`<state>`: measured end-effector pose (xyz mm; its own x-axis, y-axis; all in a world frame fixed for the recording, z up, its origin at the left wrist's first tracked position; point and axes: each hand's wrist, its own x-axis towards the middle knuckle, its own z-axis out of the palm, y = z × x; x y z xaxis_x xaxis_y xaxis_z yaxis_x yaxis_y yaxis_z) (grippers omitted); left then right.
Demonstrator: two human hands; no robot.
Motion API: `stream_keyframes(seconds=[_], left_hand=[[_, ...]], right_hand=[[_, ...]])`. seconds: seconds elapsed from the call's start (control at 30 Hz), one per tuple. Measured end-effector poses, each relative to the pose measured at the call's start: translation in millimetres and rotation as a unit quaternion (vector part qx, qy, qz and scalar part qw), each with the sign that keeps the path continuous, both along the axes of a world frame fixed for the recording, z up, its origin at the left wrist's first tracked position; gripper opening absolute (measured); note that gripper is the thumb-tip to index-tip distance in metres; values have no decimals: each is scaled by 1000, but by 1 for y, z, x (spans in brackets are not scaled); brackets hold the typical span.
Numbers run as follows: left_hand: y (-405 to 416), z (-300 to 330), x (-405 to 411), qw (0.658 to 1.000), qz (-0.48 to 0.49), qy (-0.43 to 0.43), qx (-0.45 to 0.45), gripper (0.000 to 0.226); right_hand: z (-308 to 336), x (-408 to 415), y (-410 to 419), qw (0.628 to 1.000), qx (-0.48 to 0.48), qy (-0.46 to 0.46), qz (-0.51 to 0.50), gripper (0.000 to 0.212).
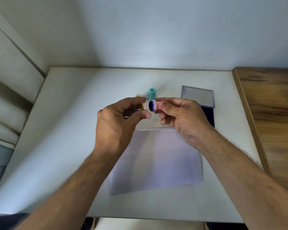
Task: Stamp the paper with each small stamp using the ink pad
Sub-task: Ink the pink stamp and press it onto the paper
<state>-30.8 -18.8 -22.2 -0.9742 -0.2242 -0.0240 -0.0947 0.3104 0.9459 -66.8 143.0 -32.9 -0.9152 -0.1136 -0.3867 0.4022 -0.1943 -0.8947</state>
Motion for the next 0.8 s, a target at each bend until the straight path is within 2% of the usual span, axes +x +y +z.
stream_keyframes(seconds=[0.5, 0.6, 0.67, 0.8], left_hand=[[-31, -11, -16, 992, 48, -88, -75, 16], [-35, -13, -17, 987, 42, -96, -120, 15], [-35, -16, -16, 978, 26, -102, -182, 16], [-35, -23, -15, 950, -8, -95, -297, 38]], right_hand=[[1, -2, 4, 999, 22, 6, -42, 13], [2, -2, 3, 999, 24, 13, -44, 13], [3, -1, 2, 999, 24, 17, -43, 13], [3, -1, 3, 999, 26, 21, -42, 13]])
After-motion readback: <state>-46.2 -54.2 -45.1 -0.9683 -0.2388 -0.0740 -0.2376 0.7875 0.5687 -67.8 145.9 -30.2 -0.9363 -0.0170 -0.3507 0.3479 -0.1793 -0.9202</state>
